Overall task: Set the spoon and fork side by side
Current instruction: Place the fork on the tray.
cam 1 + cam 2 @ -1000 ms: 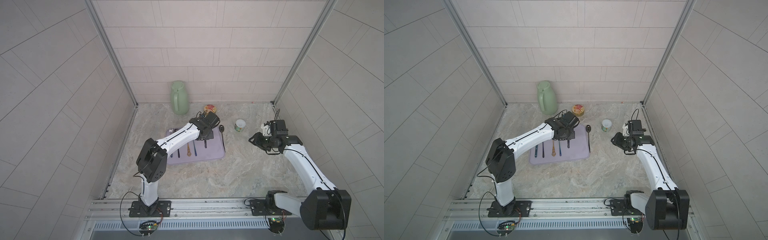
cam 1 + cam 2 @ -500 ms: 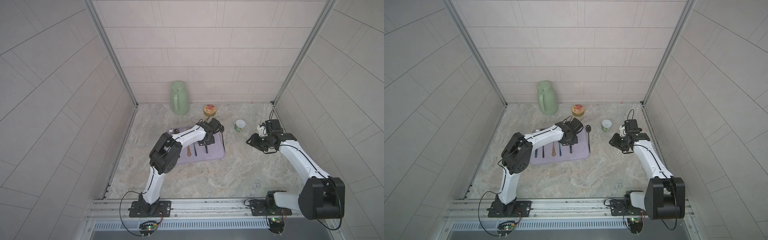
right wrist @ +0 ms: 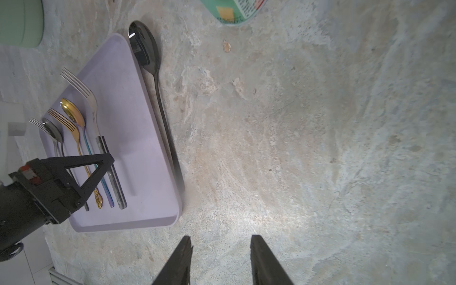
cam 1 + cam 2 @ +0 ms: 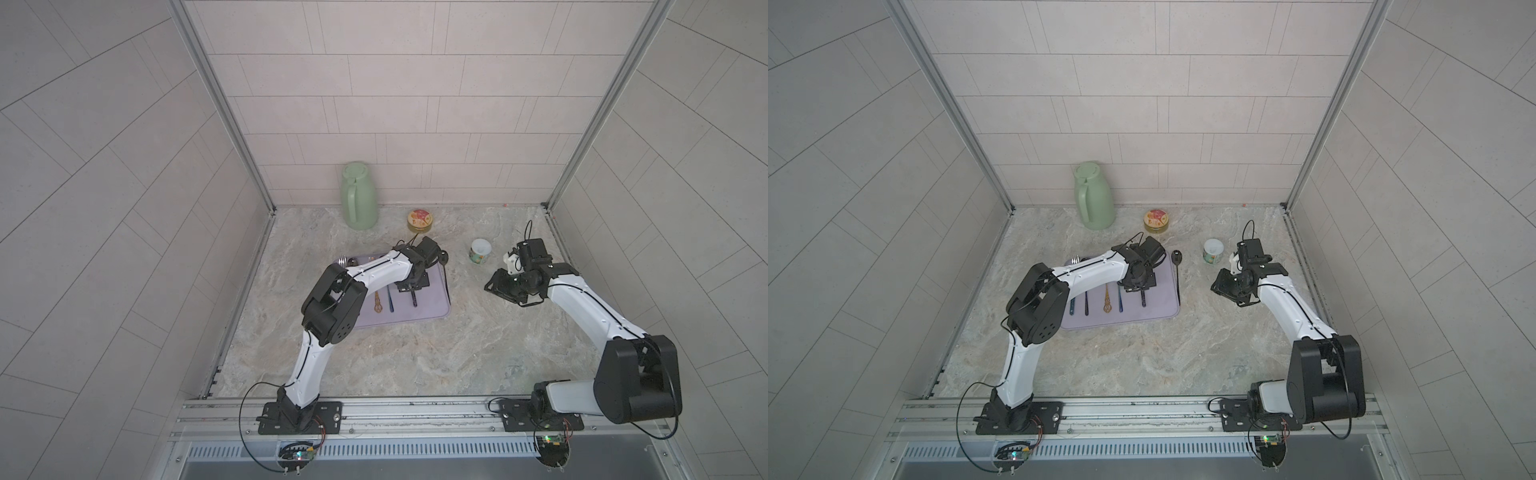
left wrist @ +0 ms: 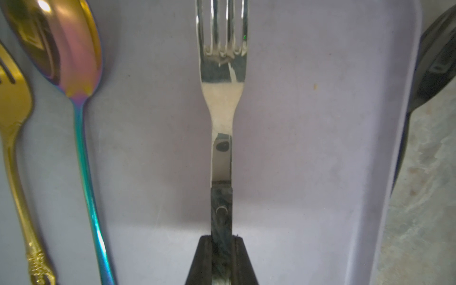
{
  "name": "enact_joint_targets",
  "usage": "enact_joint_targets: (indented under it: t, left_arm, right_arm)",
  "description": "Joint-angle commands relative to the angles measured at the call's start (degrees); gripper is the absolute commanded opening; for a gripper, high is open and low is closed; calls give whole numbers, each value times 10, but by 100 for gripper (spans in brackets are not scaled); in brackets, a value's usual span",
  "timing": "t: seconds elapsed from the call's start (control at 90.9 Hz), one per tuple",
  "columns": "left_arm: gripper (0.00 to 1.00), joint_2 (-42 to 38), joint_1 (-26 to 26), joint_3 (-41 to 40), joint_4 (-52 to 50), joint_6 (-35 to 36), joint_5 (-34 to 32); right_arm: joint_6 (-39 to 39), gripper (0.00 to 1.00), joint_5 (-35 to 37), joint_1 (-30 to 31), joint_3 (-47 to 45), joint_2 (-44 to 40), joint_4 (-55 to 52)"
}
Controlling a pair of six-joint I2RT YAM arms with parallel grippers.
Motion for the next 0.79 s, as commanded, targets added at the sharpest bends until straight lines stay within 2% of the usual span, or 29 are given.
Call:
enact_joint_targets:
  t: [0.0, 0.132, 0.231, 0.363, 0.528, 0.781]
  left_arm:
    - [6, 6, 3, -11, 5, -4, 10]
    - [6, -2, 2, -24, 9, -7, 15]
    - [11, -1, 1, -31, 10, -6, 13]
    - [23, -5, -1, -26, 0, 1, 15]
    - [37, -52, -5, -22, -22, 14, -7]
    - [38, -162, -4, -57, -47, 43, -32]
  right_arm:
    - [13, 43, 18, 15, 17, 17, 11]
    - [21, 43, 29, 36, 28, 39, 14]
    - [24, 43, 38, 48, 41, 57, 12]
    - [27, 43, 46, 59, 56, 78, 11]
    - [34, 43, 58, 76, 85, 111, 11]
    - [45, 39, 96, 109, 158, 204, -4]
